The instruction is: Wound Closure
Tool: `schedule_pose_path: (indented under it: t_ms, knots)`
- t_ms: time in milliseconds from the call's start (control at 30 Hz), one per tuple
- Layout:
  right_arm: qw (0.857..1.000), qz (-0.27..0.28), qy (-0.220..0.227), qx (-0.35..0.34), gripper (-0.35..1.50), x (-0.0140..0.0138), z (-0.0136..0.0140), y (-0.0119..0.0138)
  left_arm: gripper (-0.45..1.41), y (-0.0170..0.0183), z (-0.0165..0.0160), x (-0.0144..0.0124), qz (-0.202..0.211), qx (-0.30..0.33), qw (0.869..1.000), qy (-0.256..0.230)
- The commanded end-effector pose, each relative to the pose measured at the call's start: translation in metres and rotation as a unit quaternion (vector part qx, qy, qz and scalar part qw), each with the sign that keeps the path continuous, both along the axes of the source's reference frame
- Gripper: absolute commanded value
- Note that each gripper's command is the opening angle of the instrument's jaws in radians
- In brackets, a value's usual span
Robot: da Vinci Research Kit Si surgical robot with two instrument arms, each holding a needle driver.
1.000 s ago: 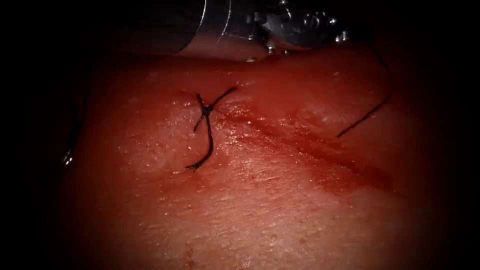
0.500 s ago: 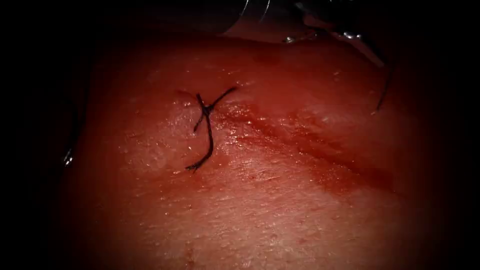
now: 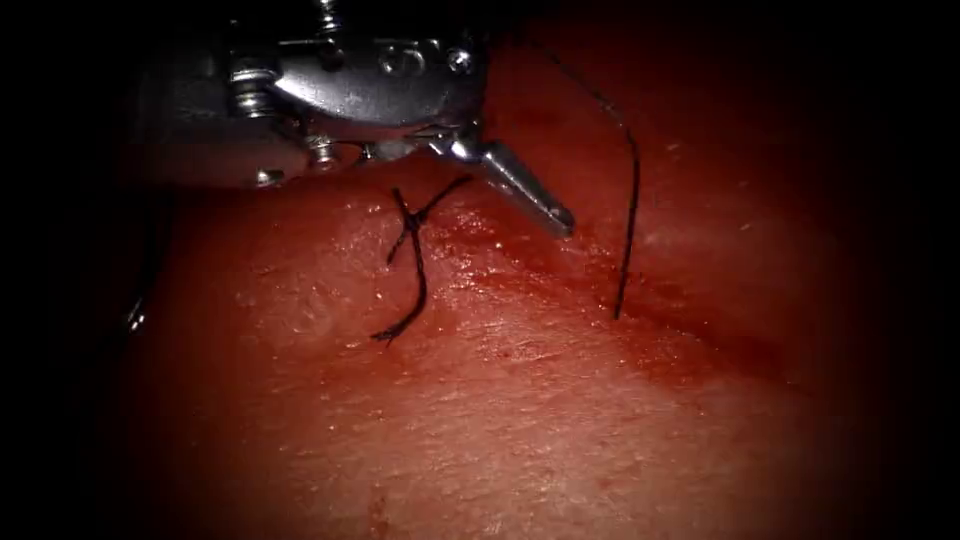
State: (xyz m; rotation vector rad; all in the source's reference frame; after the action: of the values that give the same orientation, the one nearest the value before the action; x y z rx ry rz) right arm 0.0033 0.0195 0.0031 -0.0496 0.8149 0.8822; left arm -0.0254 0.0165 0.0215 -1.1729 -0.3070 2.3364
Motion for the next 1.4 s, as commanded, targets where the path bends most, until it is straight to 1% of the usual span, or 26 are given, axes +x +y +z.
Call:
schedule_pose_path:
  t_ms: [33,67,100,267,467,500,600,667,733,767,800,933,967,1067,1133,1167,1200,1233,1267,1367,1400]
  knots:
    - [1.0,-0.003,0.004,0.0,1.46,0.0011,0.0004,-0.0003,1.24,-0.0003,0.0001,0.0003,-0.001,0.004,1.0,-0.001]
    - [1.0,-0.007,0.008,-0.001,1.46,0.0015,0.0004,-0.0004,1.24,-0.0011,-0.0004,0.0021,-0.008,0.008,1.0,0.006]
    - [1.0,-0.007,0.008,-0.001,1.46,0.0015,0.0004,-0.0004,1.24,-0.0011,-0.0004,0.0021,-0.008,0.008,1.0,0.006]
    - [1.0,-0.011,0.014,-0.001,1.46,0.0028,0.0002,-0.0006,1.24,-0.002,-0.0007,0.0057,-0.018,0.022,1.0,0.013]
    - [1.0,-0.013,0.021,0.0,1.46,0.0039,-0.0001,-0.0011,1.24,-0.0036,-0.001,0.0071,-0.022,0.042,0.999,0.006]
    - [1.0,-0.016,0.027,0.002,1.45,0.0043,-0.0002,-0.0012,1.24,-0.0045,-0.0014,0.0077,-0.017,0.05,0.999,-0.001]
    - [0.999,-0.019,0.032,0.002,1.45,0.0047,-0.0002,-0.0013,1.23,-0.0056,-0.0019,0.0083,-0.013,0.064,0.998,-0.008]
    - [0.999,-0.023,0.036,0.001,1.43,0.005,-0.0002,-0.0013,1.21,-0.0066,-0.0021,0.0088,-0.004,0.076,0.997,-0.008]
    - [0.999,-0.024,0.037,0.001,1.43,0.0052,-0.0002,-0.0013,1.21,-0.0078,-0.0019,0.0091,0.007,0.093,0.996,0.003]
    - [0.999,-0.023,0.037,0.001,1.43,0.0053,-0.0002,-0.0013,1.21,-0.0088,-0.0013,0.0092,0.018,0.107,0.994,0.02]
    - [0.999,-0.023,0.037,0.001,1.43,0.0053,-0.0002,-0.0013,1.21,-0.0088,-0.0013,0.0092,0.018,0.107,0.994,0.02]
    - [0.999,-0.022,0.038,0.0,1.43,0.0055,-0.0003,-0.0014,1.21,-0.0111,0.001,0.0089,0.02,0.132,0.991,0.018]
    - [0.999,-0.023,0.039,0.0,1.43,0.0056,-0.0003,-0.0014,1.21,-0.012,0.0021,0.0088,0.026,0.133,0.991,0.016]
    - [0.999,-0.022,0.039,0.0,1.43,0.0057,-0.0003,-0.0015,1.21,-0.0123,0.0026,0.0089,0.031,0.131,0.991,0.017]
    - [0.999,-0.022,0.039,0.0,1.43,0.0058,-0.0003,-0.0015,1.14,-0.012,0.0026,0.0087,0.032,0.131,0.991,0.017]
    - [0.999,-0.023,0.04,0.001,1.43,0.0059,-0.0004,-0.0015,1.13,-0.0113,0.0025,0.0081,0.023,0.128,0.991,0.019]
    - [0.999,-0.023,0.04,0.001,1.43,0.0059,-0.0004,-0.0015,1.13,-0.0113,0.0025,0.0081,0.023,0.128,0.991,0.019]
    - [0.999,-0.022,0.04,0.001,1.43,0.006,-0.0004,-0.0015,1.11,-0.0111,0.0024,0.0078,0.012,0.127,0.992,0.017]
    - [0.999,-0.022,0.04,0.001,1.43,0.0061,-0.0005,-0.0015,1.08,-0.0108,0.0023,0.0075,0.008,0.116,0.993,0.015]
    - [0.999,-0.024,0.039,0.0,1.43,0.0062,-0.0007,-0.0016,0.91,-0.0101,0.0022,0.0062,0.007,0.049,0.999,0.003]
    - [0.999,-0.026,0.039,-0.001,1.41,0.0062,-0.0009,-0.0015,0.74,-0.0098,0.0023,0.0053,0.017,-0.012,1.0,-0.006]
